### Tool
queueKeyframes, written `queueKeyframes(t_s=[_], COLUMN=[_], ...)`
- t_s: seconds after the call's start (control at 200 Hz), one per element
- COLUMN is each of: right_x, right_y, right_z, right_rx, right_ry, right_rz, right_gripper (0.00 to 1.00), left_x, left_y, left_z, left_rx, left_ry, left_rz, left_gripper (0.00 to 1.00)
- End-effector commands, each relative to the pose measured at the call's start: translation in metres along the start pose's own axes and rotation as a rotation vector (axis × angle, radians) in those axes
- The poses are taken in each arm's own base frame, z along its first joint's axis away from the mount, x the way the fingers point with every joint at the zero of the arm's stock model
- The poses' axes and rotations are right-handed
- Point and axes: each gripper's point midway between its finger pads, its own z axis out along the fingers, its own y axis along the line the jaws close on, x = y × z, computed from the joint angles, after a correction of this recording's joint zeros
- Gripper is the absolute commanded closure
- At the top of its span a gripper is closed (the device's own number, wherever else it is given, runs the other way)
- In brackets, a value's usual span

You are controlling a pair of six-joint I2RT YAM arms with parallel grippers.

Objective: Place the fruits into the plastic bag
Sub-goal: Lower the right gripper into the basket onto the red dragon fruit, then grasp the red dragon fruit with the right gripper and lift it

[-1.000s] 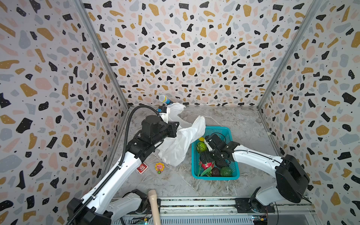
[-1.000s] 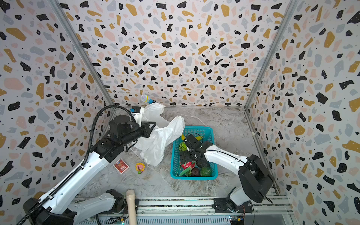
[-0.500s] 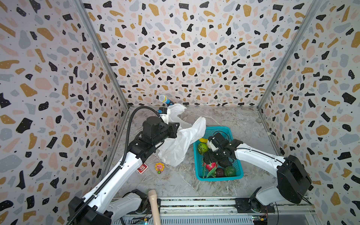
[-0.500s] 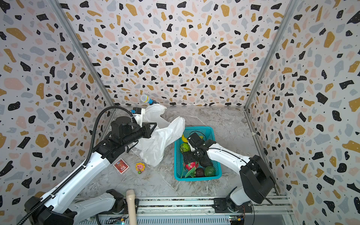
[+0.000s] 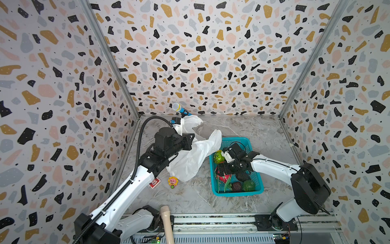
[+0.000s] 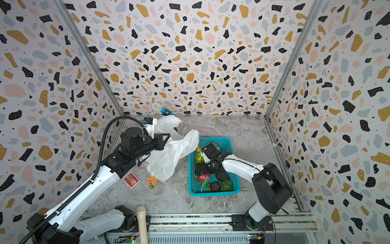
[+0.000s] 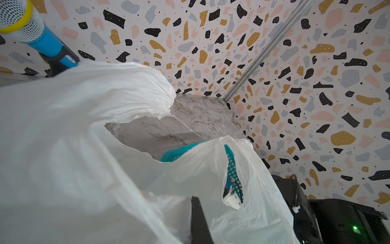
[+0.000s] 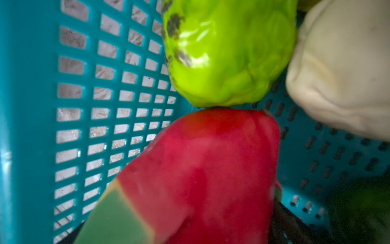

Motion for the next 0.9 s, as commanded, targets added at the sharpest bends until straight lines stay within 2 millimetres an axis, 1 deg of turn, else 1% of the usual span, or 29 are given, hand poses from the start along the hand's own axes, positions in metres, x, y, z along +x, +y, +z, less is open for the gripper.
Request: queueKeyframes(t_s=[0.0, 0.07, 0.13, 0.145, 0.165, 0.17, 0.215, 0.22, 0.225, 0.235, 0.25, 0.255, 0.26, 0.275, 0.315, 0.365, 0.39, 0.47, 0.516, 0.581, 0.641, 0.721, 0.801, 0.806, 0.886, 0.891], right_x=[0.065, 0.063, 0.062, 0.062, 0.062, 0.062, 0.059, 0.059, 0.059, 0.058, 0.056, 0.056, 0.055, 0.054, 0.047, 0.036, 0.028, 0.007, -0.007, -0.024, -0.035, -0.046, -0.057, -0.059, -0.071, -0.073], right_y=[-0.051, -0.054, -0.053, -0.052, -0.05, -0.05, -0.045, -0.045, -0.044, -0.044, -0.042, -0.042, -0.041, -0.04, -0.033, -0.025, -0.02, -0.009, -0.003, 0.003, 0.006, 0.006, 0.0, -0.001, -0.01, -0.011], right_z=[0.034, 0.035, 0.036, 0.037, 0.037, 0.037, 0.037, 0.037, 0.036, 0.036, 0.035, 0.035, 0.034, 0.033, 0.027, 0.018, 0.009, -0.013, -0.03, -0.053, -0.071, -0.093, -0.116, -0.12, -0.147, -0.151], right_rx=[0.224, 0.245, 0.242, 0.232, 0.225, 0.219, 0.197, 0.197, 0.194, 0.192, 0.184, 0.184, 0.18, 0.175, 0.146, 0.119, 0.101, 0.06, 0.027, -0.021, -0.058, -0.078, -0.058, -0.056, -0.032, -0.028], right_ry=[0.239, 0.233, 0.232, 0.231, 0.231, 0.231, 0.221, 0.221, 0.218, 0.214, 0.202, 0.202, 0.197, 0.192, 0.148, 0.09, 0.046, -0.067, -0.145, -0.239, -0.306, -0.376, -0.446, -0.457, -0.525, -0.535], right_rz=[0.001, -0.016, -0.024, -0.028, -0.032, -0.034, -0.046, -0.046, -0.049, -0.051, -0.057, -0.057, -0.061, -0.063, -0.084, -0.105, -0.114, -0.117, -0.103, -0.072, -0.042, -0.018, 0.0, 0.0, 0.025, 0.028], right_gripper=[0.01, 0.0, 0.07, 0.11, 0.14, 0.17, 0.27, 0.27, 0.3, 0.31, 0.36, 0.36, 0.39, 0.42, 0.52, 0.6, 0.64, 0.66, 0.68, 0.7, 0.7, 0.71, 0.71, 0.71, 0.71, 0.71], left_x=[-0.014, -0.014, -0.015, -0.015, -0.015, -0.015, -0.015, -0.015, -0.015, -0.015, -0.015, -0.015, -0.015, -0.015, -0.015, -0.015, -0.015, -0.015, -0.015, -0.015, -0.015, -0.015, -0.017, -0.017, -0.019, -0.019], left_y=[-0.011, -0.012, -0.013, -0.013, -0.014, -0.014, -0.015, -0.015, -0.015, -0.015, -0.015, -0.015, -0.015, -0.015, -0.015, -0.015, -0.015, -0.015, -0.015, -0.015, -0.016, -0.016, -0.018, -0.019, -0.022, -0.022], left_z=[-0.004, -0.004, -0.004, -0.004, -0.005, -0.005, -0.005, -0.005, -0.005, -0.005, -0.005, -0.005, -0.006, -0.006, -0.006, -0.007, -0.007, -0.008, -0.008, -0.007, -0.007, -0.007, -0.009, -0.009, -0.012, -0.012], left_rx=[0.048, 0.053, 0.057, 0.057, 0.06, 0.06, 0.064, 0.064, 0.065, 0.065, 0.064, 0.064, 0.065, 0.064, 0.064, 0.061, 0.061, 0.059, 0.059, 0.059, 0.062, 0.062, 0.066, 0.067, 0.076, 0.077], left_ry=[-0.052, -0.051, -0.05, -0.05, -0.051, -0.052, -0.049, -0.049, -0.049, -0.048, -0.047, -0.047, -0.047, -0.047, -0.046, -0.045, -0.044, -0.045, -0.044, -0.042, -0.041, -0.034, -0.035, -0.035, -0.041, -0.041], left_rz=[0.012, 0.011, 0.011, 0.011, 0.012, 0.012, 0.015, 0.016, 0.016, 0.016, 0.018, 0.018, 0.019, 0.02, 0.024, 0.026, 0.026, 0.03, 0.034, 0.039, 0.042, 0.053, 0.066, 0.067, 0.081, 0.082], left_gripper=[1.0, 1.0, 1.0, 1.0, 1.0, 1.0, 1.0, 1.0, 1.0, 1.0, 1.0, 1.0, 1.0, 1.0, 1.0, 1.0, 1.0, 1.0, 1.0, 1.0, 1.0, 1.0, 1.0, 1.0, 1.0, 1.0])
